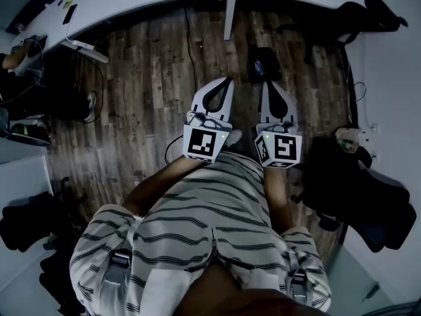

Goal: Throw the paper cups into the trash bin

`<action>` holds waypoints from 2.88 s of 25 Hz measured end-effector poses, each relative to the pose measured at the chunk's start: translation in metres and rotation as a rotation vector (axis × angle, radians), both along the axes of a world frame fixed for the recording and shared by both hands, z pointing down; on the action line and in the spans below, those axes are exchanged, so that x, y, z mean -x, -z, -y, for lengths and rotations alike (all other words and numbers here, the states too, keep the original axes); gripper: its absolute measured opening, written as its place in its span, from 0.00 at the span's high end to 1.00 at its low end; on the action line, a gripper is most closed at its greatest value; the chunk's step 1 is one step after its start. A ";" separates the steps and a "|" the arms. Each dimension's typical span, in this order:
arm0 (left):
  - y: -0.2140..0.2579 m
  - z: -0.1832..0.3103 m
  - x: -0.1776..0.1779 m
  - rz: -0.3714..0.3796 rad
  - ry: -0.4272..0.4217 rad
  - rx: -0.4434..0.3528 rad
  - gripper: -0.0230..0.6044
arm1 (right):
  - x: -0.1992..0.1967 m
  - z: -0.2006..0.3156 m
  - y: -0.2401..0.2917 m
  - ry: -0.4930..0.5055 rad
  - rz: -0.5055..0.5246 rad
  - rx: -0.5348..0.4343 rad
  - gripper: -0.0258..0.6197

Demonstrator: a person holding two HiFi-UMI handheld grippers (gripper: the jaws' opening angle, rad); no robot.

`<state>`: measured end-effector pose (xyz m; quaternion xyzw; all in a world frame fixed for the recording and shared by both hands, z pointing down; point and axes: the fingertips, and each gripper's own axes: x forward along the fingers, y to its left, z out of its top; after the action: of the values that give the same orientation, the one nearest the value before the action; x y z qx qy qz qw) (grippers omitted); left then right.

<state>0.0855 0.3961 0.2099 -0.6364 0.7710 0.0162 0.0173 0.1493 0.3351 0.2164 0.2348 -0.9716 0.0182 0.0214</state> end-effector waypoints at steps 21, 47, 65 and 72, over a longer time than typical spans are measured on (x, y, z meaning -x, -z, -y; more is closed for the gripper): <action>-0.027 0.104 0.017 0.009 0.031 0.083 0.93 | 0.010 0.116 -0.012 -0.033 0.028 0.031 0.95; -0.026 0.181 0.089 -0.013 0.048 0.062 0.93 | 0.086 0.189 -0.014 -0.020 0.018 0.024 0.95; -0.012 0.316 0.249 -0.009 -0.051 0.075 0.93 | 0.241 0.307 0.005 -0.097 0.024 0.013 0.95; -0.009 0.358 0.299 -0.017 -0.100 0.066 0.93 | 0.286 0.346 0.010 -0.151 0.013 0.006 0.95</action>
<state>-0.2133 0.0378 0.2188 -0.6741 0.7386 -0.0030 -0.0115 -0.1372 -0.0109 0.2061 0.3073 -0.9512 0.0239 0.0146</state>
